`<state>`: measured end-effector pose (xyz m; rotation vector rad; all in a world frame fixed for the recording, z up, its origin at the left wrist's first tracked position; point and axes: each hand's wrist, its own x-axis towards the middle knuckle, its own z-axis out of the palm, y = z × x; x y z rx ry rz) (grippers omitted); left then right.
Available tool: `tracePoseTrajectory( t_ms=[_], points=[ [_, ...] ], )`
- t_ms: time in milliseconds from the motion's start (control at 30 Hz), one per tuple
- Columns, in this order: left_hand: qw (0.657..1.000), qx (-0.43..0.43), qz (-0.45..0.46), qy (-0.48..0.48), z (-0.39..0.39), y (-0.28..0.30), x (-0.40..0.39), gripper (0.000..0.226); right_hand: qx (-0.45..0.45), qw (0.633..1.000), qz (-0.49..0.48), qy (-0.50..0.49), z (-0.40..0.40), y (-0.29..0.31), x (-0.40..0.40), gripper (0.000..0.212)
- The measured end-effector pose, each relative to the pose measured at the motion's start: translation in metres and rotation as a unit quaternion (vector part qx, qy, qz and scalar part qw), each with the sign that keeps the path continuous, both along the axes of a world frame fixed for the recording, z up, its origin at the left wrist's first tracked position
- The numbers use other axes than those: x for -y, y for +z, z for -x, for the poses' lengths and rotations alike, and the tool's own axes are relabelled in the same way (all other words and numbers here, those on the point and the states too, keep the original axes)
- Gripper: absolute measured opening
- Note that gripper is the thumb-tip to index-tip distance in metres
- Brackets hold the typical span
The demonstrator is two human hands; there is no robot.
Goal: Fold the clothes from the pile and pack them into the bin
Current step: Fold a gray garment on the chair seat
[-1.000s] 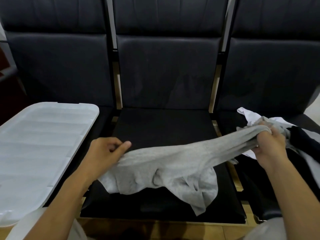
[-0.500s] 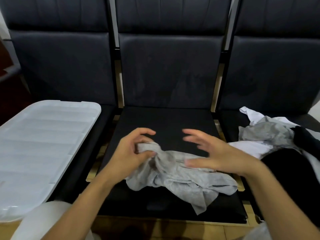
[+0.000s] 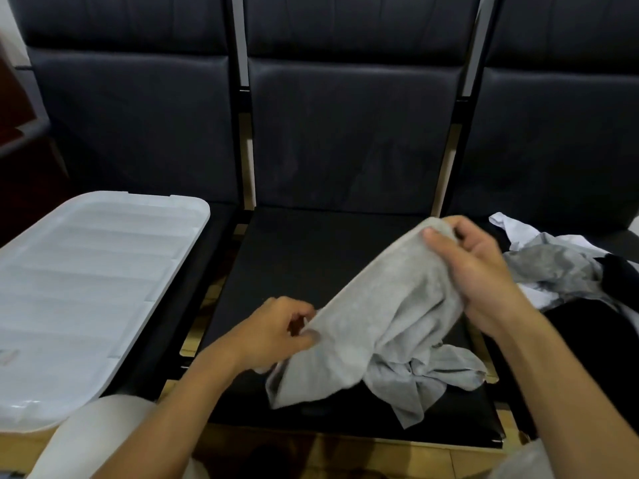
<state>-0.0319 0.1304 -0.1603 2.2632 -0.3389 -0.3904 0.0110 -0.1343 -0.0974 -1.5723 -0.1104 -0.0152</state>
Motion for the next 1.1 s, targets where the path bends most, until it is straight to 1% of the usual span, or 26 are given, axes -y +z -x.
tracePoseTrajectory(
  t_ms=[33, 67, 133, 200, 267, 300, 333, 400, 433, 500, 533, 567, 600, 633, 667, 700, 733, 767, 800, 833, 900, 933, 1000, 1033, 1067, 1100],
  points=[
    [0.998, 0.039, -0.024, 0.036, -0.002, -0.007, -0.004, 0.023, -0.002, 1.0, -0.002, -0.019, -0.002, 0.0, 0.008, 0.01],
    [0.995, 0.064, -0.002, 0.071, -0.004, -0.011, -0.006, 0.027, -0.005, 0.999, 0.01, -0.03, -0.002, 0.001, 0.017, 0.013],
    [0.98, 0.115, 0.089, 0.138, -0.009, -0.012, -0.008, 0.026, -0.002, 0.998, 0.049, -0.037, -0.004, -0.001, 0.03, 0.022],
    [0.952, 0.175, 0.152, 0.199, -0.013, -0.005, -0.007, 0.021, 0.011, 0.996, 0.076, -0.044, -0.004, -0.002, 0.038, 0.028],
    [0.929, 0.183, 0.202, 0.251, -0.013, 0.009, -0.011, 0.017, 0.018, 0.998, 0.045, -0.05, -0.004, 0.003, 0.045, 0.025],
    [0.934, 0.151, 0.212, 0.246, -0.011, 0.017, -0.016, 0.015, 0.007, 0.999, 0.031, -0.037, -0.002, 0.006, 0.051, 0.02],
    [0.952, 0.106, 0.198, 0.208, -0.008, 0.025, -0.024, 0.016, -0.012, 0.999, 0.034, -0.005, 0.0, 0.007, 0.06, 0.019],
    [0.991, -0.01, 0.117, 0.071, 0.0, 0.037, -0.042, 0.028, -0.079, 0.987, 0.091, 0.111, 0.002, 0.007, 0.085, 0.028],
    [0.993, -0.087, 0.075, 0.0, 0.006, 0.04, -0.05, 0.028, -0.127, 0.966, 0.14, 0.174, 0.004, 0.005, 0.097, 0.031],
    [0.961, -0.252, -0.022, -0.107, 0.017, 0.045, -0.058, 0.032, -0.206, 0.899, 0.24, 0.302, 0.006, -0.001, 0.116, 0.042],
    [0.936, -0.316, -0.085, -0.129, 0.022, 0.042, -0.062, 0.036, -0.231, 0.869, 0.271, 0.344, 0.005, -0.004, 0.12, 0.039],
    [0.914, -0.351, -0.154, -0.134, 0.025, 0.035, -0.064, 0.031, -0.248, 0.849, 0.291, 0.366, 0.007, -0.005, 0.12, 0.031],
    [0.902, -0.349, -0.222, -0.121, 0.024, 0.028, -0.069, 0.023, -0.257, 0.839, 0.302, 0.372, 0.007, -0.007, 0.118, 0.022],
    [0.9, -0.319, -0.282, -0.092, 0.019, 0.021, -0.074, 0.018, -0.257, 0.841, 0.307, 0.364, 0.004, -0.009, 0.112, 0.016],
    [0.899, -0.274, -0.34, -0.04, 0.012, 0.013, -0.081, 0.017, -0.236, 0.857, 0.312, 0.337, -0.002, -0.012, 0.105, 0.012],
    [0.899, -0.212, -0.383, 0.03, 0.003, 0.008, -0.085, 0.015, -0.181, 0.882, 0.33, 0.283, -0.01, -0.019, 0.099, 0.012],
    [0.902, -0.124, -0.395, 0.124, -0.006, 0.008, -0.087, 0.014, -0.093, 0.907, 0.368, 0.184, -0.02, -0.023, 0.093, 0.02],
    [0.898, -0.015, -0.378, 0.224, -0.014, 0.015, -0.088, 0.013, 0.013, 0.915, 0.399, 0.052, -0.03, -0.021, 0.084, 0.031],
    [0.884, 0.1, -0.339, 0.307, -0.019, 0.027, -0.086, 0.014, 0.12, 0.905, 0.403, -0.067, -0.034, -0.012, 0.073, 0.035],
    [0.862, 0.21, -0.284, 0.364, -0.022, 0.044, -0.084, 0.019, 0.224, 0.887, 0.369, -0.162, -0.034, 0.003, 0.062, 0.034],
    [0.801, 0.404, -0.189, 0.4, -0.024, 0.088, -0.082, 0.031, 0.393, 0.839, 0.263, -0.269, -0.034, 0.035, 0.047, 0.026],
    [0.766, 0.481, -0.164, 0.394, -0.021, 0.107, -0.085, 0.034, 0.441, 0.815, 0.23, -0.298, -0.034, 0.045, 0.046, 0.023],
    [0.717, 0.563, -0.163, 0.377, -0.013, 0.131, -0.092, 0.033, 0.478, 0.792, 0.207, -0.318, -0.03, 0.052, 0.044, 0.02],
    [0.708, 0.58, -0.173, 0.363, -0.009, 0.133, -0.097, 0.034, 0.47, 0.797, 0.214, -0.313, -0.027, 0.049, 0.044, 0.019],
    [0.712, 0.581, -0.193, 0.343, -0.003, 0.128, -0.101, 0.038, 0.451, 0.811, 0.229, -0.294, -0.022, 0.044, 0.043, 0.019],
    [0.727, 0.565, -0.218, 0.322, 0.003, 0.116, -0.105, 0.043, 0.421, 0.835, 0.239, -0.261, -0.018, 0.036, 0.042, 0.02]
  ],
)
